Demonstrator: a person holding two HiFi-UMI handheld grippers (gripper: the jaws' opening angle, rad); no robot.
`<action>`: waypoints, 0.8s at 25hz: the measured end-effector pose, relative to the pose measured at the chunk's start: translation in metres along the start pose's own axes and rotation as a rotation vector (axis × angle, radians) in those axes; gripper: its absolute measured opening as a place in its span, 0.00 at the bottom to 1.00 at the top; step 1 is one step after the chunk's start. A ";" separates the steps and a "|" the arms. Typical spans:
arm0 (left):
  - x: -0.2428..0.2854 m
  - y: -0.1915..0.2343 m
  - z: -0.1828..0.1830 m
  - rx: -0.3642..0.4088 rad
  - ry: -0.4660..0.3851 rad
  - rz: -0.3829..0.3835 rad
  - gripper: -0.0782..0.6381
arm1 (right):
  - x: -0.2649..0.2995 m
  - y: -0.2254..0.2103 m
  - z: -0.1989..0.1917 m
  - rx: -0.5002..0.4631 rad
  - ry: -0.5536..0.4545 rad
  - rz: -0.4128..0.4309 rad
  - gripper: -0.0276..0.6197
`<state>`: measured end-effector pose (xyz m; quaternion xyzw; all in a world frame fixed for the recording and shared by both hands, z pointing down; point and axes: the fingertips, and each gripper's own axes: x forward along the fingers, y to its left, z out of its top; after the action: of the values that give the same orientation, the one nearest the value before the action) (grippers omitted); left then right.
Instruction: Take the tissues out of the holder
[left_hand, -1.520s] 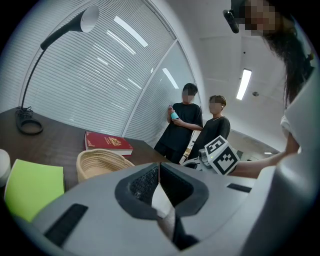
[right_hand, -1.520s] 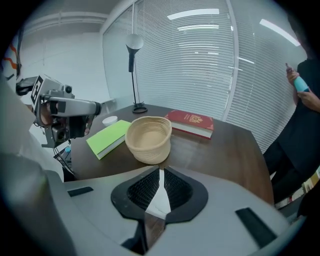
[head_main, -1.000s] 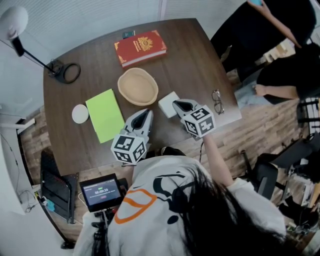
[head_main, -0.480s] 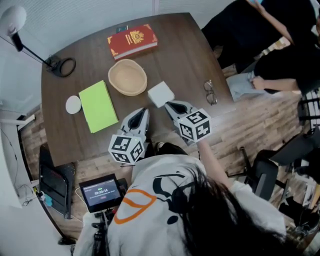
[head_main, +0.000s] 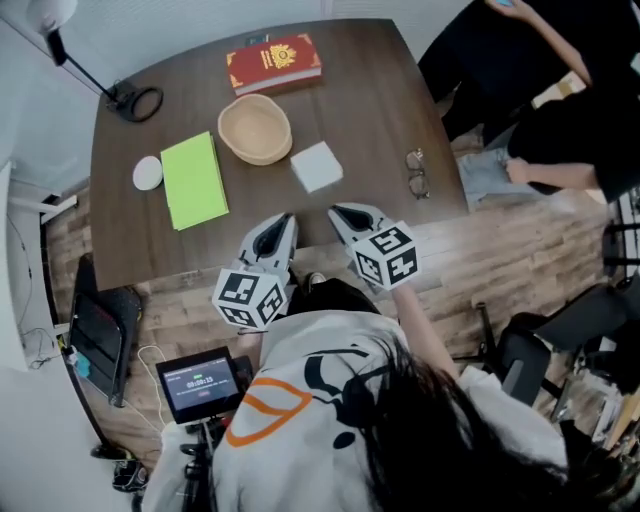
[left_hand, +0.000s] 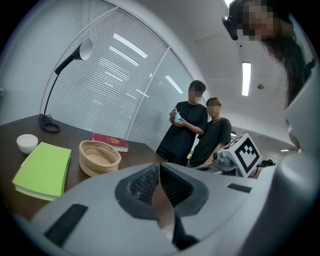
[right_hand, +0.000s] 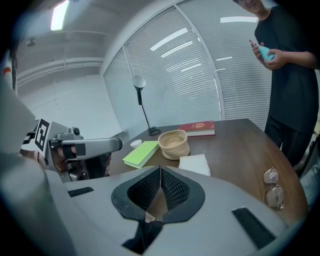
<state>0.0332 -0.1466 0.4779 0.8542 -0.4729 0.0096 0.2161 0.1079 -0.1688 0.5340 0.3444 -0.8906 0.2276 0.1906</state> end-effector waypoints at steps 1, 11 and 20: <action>-0.004 -0.001 -0.002 0.002 0.004 0.011 0.11 | -0.001 0.003 -0.001 -0.003 -0.001 0.007 0.07; -0.054 0.005 -0.002 -0.005 -0.011 0.088 0.11 | 0.002 0.043 -0.012 0.002 -0.007 0.055 0.07; -0.128 0.004 -0.016 0.013 -0.015 0.098 0.11 | -0.001 0.105 -0.024 0.036 -0.039 0.065 0.06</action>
<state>-0.0378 -0.0398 0.4661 0.8314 -0.5157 0.0169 0.2062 0.0394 -0.0863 0.5242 0.3229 -0.9007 0.2428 0.1596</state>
